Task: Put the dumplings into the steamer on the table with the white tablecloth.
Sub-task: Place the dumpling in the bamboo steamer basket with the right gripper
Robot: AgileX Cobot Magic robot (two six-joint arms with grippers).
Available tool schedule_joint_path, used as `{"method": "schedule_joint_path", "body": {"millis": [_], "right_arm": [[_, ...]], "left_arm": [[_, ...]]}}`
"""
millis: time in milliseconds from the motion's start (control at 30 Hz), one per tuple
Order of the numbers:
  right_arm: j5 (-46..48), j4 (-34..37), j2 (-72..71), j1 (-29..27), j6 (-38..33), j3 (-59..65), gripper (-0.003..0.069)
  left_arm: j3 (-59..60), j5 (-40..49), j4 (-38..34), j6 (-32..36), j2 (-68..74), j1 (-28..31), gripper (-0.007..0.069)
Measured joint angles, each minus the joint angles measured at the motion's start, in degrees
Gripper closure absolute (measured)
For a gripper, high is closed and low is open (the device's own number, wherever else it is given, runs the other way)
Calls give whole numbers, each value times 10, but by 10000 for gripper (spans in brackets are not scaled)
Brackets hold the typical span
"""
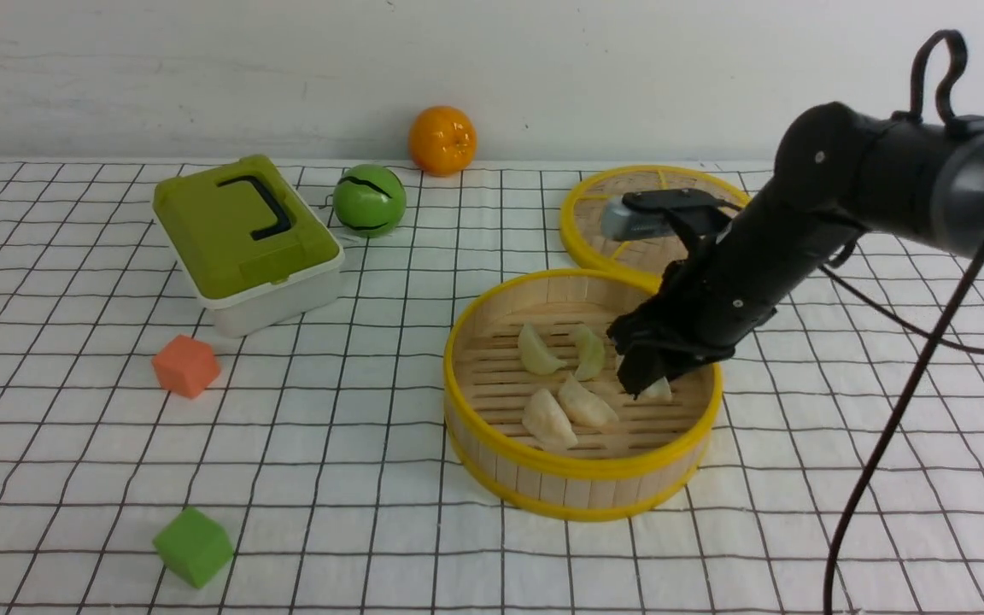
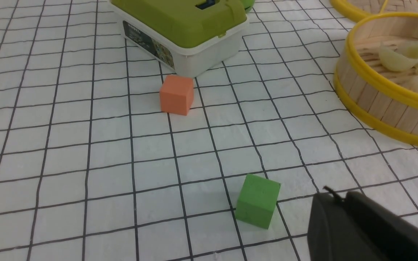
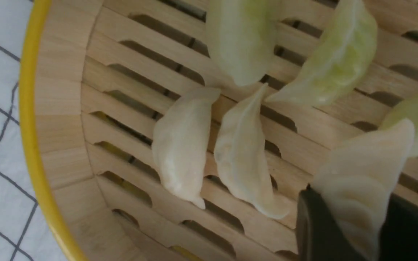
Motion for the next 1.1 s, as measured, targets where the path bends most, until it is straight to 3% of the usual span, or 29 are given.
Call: {"method": "schedule_joint_path", "body": {"millis": [267, 533, 667, 767, 867, 900, 1000, 1100], "right_arm": [[-7, 11, 18, 0, 1, 0, 469], [-8, 18, -1, -1, 5, 0, 260], [-5, 7, -42, -10, 27, 0, 232], [-1, -16, -86, -23, 32, 1, 277], [21, -69, -186, -44, 34, 1, 450], [22, -72, -193, -44, 34, 1, 461], [40, -129, -311, -54, 38, 4, 641], [25, -164, -418, -56, 58, 33, 679]], "left_arm": [[0, 0, 0, 0, 0, 0, 585], [0, 0, 0, 0, 0, 0, 585], [0, 0, 0, 0, 0, 0, 585], [0, 0, 0, 0, 0, 0, 585], [0, 9, 0, 0, 0, 0, 580], [0, 10, 0, 0, 0, 0, 580], [0, 17, 0, 0, 0, 0, 576], [0, 18, 0, 0, 0, 0, 572]]}}
